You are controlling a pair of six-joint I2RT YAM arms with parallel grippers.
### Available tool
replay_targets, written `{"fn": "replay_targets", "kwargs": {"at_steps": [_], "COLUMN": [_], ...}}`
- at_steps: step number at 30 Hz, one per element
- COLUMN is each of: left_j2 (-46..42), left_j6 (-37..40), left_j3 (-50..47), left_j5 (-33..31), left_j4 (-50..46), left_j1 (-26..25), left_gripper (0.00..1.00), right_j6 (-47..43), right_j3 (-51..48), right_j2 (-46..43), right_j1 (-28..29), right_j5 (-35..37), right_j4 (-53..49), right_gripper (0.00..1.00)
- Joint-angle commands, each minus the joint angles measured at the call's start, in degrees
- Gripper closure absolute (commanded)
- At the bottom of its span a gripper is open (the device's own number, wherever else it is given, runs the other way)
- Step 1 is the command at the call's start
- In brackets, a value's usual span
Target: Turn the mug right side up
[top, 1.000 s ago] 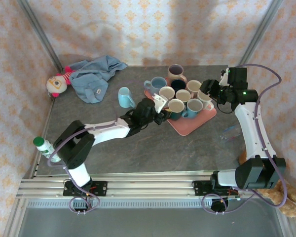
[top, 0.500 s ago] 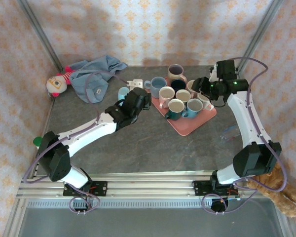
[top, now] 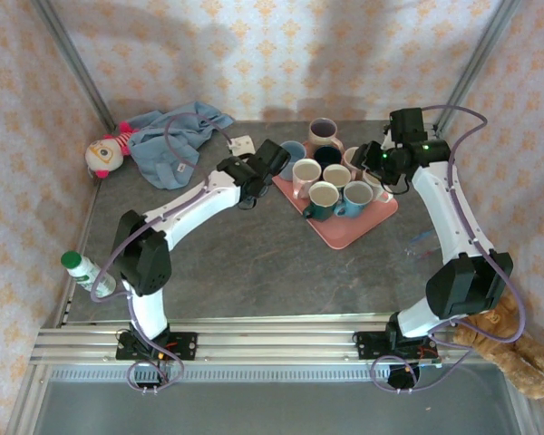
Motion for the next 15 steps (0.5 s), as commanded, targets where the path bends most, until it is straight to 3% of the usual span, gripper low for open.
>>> {"fn": "replay_targets", "kwargs": {"at_steps": [1,15], "left_j2": [2.18,12.05], "left_j6": [-6.9,-10.53], "left_j3": [3.28,9.36], "left_j5": [-2.25,0.26], "left_j4": [-6.1,-5.11], "left_j1": [0.95,3.2], "left_gripper": [0.49,0.49], "right_j6": [1.54,1.96], "right_j3": [-0.21,0.54], "right_j2": [-0.82,-0.34], "right_j1": [0.15,0.15], "right_j5": [1.17,1.25], "right_j4": [0.19,0.31], "right_gripper": [0.48,0.48]}}
